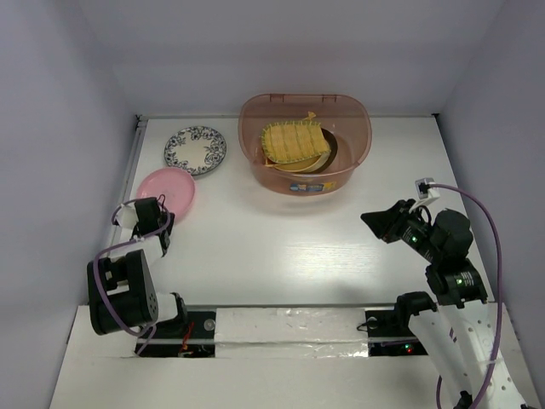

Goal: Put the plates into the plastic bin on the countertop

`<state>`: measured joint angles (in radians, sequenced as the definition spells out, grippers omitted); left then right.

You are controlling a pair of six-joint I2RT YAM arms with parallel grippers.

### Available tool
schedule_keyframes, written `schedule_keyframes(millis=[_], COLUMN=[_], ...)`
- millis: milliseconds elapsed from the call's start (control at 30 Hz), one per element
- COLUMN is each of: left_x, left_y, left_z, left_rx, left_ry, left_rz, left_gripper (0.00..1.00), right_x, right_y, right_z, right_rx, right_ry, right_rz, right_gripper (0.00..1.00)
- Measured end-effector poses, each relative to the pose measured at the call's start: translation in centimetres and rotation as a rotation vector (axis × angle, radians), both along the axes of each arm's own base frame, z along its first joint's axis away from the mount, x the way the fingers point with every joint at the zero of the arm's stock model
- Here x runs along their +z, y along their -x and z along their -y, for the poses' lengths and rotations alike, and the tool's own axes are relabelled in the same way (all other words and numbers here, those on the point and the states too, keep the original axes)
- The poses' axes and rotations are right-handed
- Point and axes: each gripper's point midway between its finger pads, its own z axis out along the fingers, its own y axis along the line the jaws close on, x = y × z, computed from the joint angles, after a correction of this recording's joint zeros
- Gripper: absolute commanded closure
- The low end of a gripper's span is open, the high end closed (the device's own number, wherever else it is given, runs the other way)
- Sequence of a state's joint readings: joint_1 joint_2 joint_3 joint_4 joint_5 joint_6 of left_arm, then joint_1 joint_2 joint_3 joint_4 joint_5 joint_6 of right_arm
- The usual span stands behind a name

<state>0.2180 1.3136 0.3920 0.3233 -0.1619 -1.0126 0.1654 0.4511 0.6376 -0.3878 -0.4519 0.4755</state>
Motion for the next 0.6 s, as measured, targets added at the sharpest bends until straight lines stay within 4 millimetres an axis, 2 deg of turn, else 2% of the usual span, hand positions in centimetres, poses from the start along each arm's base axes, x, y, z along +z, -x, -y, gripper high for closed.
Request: schedule_keyframes(millis=[33,67,167,267,400,500,600], left_x=[-0.1,-0.3,-0.5,-0.3,0.1,1.1,5.5], left_y=[0.1,0.2,0.5,0.8,2.3,3.6,3.3], left_z=[0.1,0.1,0.3,0.7,1.0,1.3,1.7], left_rx=[0.000,0.005,0.021,0.011,0.008,0.002,-0.024], left_ry=[0.005,0.014,0.036,0.050,0.048,0.041,0.003], left_rz=[-0.005,-0.010,-0.014,-0.012,-0.021,-0.003,0.155], left_gripper=[0.79,0.88,1.00,1.00,1.00,1.00,1.00], right_x=[0.0,0.0,0.1,0.2,0.3,0.3,0.2], right_y=[0.0,0.0,0.0,0.0,0.0,-0.1,-0.2], right_z=[0.0,0.0,0.1,0.2,0.2,0.1,0.1], right_rx=[0.000,-0.002,-0.007,-0.010,-0.010,-0.010,-0.010], right_ry=[0.000,0.000,0.001,0.000,0.000,0.000,0.000], right_rz=[0.000,0.000,0.004,0.012,0.015,0.014,0.010], right_gripper=[0.74,0.74,0.74,0.74,0.74,0.74,0.74])
